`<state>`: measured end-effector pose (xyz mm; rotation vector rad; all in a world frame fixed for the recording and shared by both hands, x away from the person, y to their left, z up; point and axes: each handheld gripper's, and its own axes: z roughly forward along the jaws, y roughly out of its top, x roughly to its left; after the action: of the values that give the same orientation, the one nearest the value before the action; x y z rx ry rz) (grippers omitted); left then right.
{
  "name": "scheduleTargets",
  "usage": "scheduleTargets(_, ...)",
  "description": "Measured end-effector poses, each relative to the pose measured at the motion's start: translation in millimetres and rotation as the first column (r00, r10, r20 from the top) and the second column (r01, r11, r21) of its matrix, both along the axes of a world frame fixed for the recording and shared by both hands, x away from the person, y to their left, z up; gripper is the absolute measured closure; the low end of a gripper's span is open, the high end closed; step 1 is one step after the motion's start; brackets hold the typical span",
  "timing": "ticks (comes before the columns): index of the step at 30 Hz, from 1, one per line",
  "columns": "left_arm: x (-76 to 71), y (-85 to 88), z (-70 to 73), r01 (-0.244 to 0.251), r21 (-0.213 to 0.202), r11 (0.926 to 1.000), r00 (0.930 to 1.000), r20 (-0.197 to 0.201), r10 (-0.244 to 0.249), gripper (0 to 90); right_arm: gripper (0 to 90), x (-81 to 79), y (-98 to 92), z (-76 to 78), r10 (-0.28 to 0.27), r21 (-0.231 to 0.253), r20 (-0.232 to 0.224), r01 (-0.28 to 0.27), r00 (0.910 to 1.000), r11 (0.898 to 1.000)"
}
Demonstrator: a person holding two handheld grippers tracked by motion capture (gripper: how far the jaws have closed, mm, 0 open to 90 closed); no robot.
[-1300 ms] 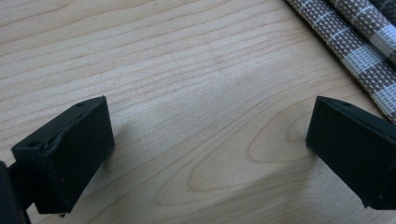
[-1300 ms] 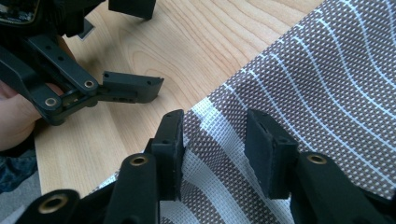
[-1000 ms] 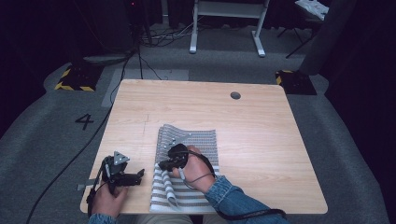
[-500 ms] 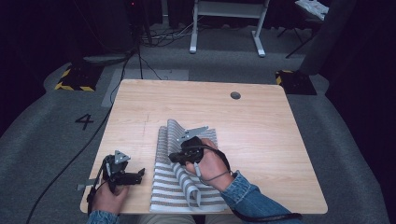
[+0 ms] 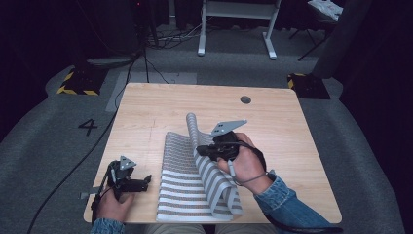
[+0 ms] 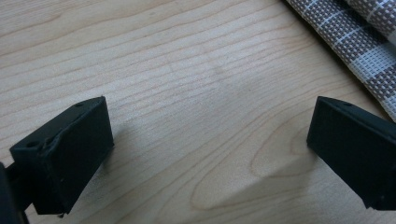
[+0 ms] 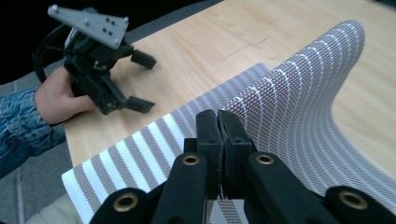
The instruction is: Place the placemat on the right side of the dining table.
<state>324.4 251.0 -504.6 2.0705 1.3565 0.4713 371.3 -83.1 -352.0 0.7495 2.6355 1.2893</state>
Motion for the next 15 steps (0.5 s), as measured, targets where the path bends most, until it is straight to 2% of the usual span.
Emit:
scheduleTargets(2,0.0,0.0,0.0,0.0,0.0,1.0,1.0,0.0,0.0,0.4,89.1,1.9,-15.4,13.3,-0.021,0.006,0.025,0.021,0.9995,1.0)
scheduleTargets(7,0.1,0.0,0.0,0.0,-0.001,1.0,1.0,0.0,0.0,0.5,89.1,6.7,-41.1,32.7,-0.068,0.007,0.075,0.068,0.9948,0.998)
scheduleTargets(13,0.1,0.1,0.0,0.0,0.002,1.0,1.0,0.0,0.0,0.5,89.2,14.5,-71.0,49.4,-0.133,0.013,0.118,0.133,0.984,0.991)
scheduleTargets(15,0.1,0.0,0.0,0.0,0.002,1.0,1.0,0.0,0.0,0.5,89.2,16.1,-75.5,51.9,-0.143,0.011,0.127,0.142,0.9816,0.99)
